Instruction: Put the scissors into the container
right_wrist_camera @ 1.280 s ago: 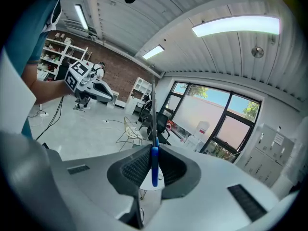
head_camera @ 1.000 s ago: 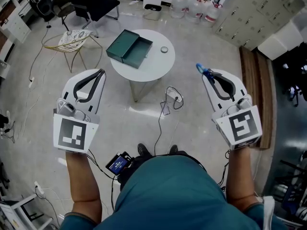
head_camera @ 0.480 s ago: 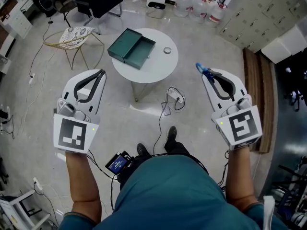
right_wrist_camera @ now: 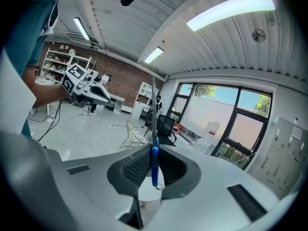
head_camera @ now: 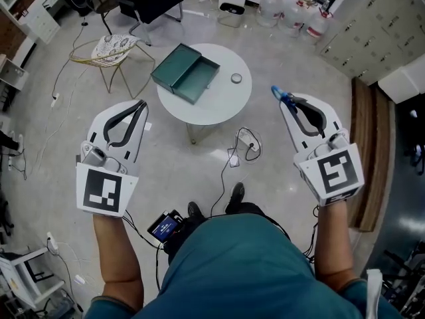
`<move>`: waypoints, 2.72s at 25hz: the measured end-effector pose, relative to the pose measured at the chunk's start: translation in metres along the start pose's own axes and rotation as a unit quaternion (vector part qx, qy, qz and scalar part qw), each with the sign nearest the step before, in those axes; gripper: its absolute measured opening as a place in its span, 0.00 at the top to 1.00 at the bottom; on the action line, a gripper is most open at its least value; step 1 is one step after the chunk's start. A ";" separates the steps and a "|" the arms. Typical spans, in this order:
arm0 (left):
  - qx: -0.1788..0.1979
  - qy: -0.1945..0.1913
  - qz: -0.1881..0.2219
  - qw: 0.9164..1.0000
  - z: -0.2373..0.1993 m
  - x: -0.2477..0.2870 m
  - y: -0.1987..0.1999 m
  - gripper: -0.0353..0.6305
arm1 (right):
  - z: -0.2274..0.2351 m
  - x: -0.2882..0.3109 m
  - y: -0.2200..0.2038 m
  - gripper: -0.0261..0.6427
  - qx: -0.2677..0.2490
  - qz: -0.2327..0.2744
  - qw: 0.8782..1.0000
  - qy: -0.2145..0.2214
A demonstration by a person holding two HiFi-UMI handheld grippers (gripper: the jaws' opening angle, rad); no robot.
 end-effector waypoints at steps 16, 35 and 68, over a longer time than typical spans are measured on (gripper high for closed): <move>0.009 0.037 -0.050 0.998 0.041 0.092 0.060 0.91 | 0.116 0.012 -0.061 0.87 0.009 0.038 0.998 0.052; -0.014 0.020 -0.015 1.000 -0.006 0.158 0.051 0.91 | 0.144 0.044 -0.085 0.87 0.035 0.012 0.999 0.002; -0.019 -0.087 0.083 0.993 -0.194 0.169 -0.097 0.91 | 0.053 0.194 0.035 0.87 0.012 -0.076 0.991 -0.112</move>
Point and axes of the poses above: the fingertips, and each gripper's own axes: x forward along the fingers, z to its right, y out of its top, the point moved 2 cm from there along -x, backward along the fingers, and after that the axes turned 3 degrees about -y, right-handed, at the moved point
